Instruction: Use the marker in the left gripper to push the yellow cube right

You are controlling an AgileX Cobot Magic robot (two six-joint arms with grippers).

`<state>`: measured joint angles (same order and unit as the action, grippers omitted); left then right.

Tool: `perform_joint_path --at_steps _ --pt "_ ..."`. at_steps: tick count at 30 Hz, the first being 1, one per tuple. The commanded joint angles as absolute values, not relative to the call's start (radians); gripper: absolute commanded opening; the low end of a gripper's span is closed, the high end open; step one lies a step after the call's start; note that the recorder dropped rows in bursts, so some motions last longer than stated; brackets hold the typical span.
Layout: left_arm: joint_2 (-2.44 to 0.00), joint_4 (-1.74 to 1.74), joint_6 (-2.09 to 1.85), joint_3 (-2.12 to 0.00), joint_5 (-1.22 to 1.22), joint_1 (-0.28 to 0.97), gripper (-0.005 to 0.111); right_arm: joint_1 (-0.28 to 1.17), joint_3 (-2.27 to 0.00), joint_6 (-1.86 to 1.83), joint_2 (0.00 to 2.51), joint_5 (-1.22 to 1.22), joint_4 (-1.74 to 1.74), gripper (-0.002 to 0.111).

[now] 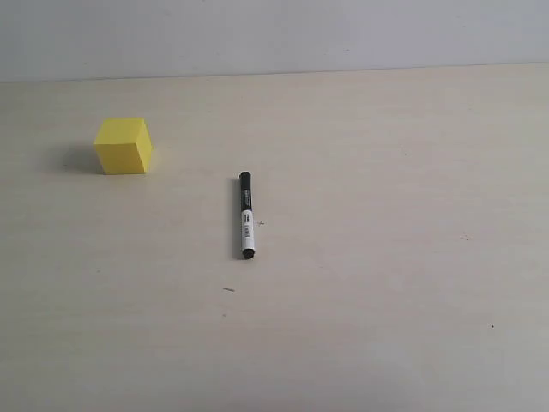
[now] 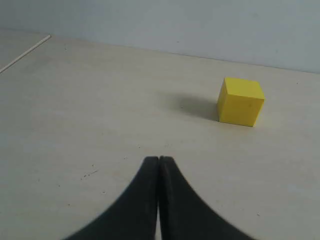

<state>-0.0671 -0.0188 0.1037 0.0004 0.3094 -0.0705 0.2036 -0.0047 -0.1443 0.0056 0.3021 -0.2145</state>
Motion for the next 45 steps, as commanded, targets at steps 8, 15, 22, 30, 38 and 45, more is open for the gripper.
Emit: perform_joint_path --at_steps 8,15,22,30,38,45 --pt "-0.064 -0.02 0.109 0.0 0.306 -0.074 0.003 0.198 0.0 -0.145 0.0 0.303 -0.21 0.0" --pt "-0.064 -0.02 0.109 0.0 0.306 -0.074 0.003 0.198 0.0 -0.145 0.0 0.303 -0.21 0.0" --pt "-0.064 -0.02 0.109 0.0 0.306 -0.074 0.003 0.198 0.0 -0.145 0.0 0.303 -0.21 0.0" --pt "-0.064 -0.02 0.109 0.0 0.306 -0.074 0.003 0.198 0.0 -0.145 0.0 0.303 -0.21 0.0" --pt "-0.064 -0.007 0.12 0.0 0.223 -0.074 0.003 0.198 0.0 -0.145 0.0 0.303 -0.21 0.0" --pt "-0.064 0.25 0.666 0.0 -0.41 -0.072 0.003 0.198 0.0 -0.145 0.0 0.305 -0.21 0.0"
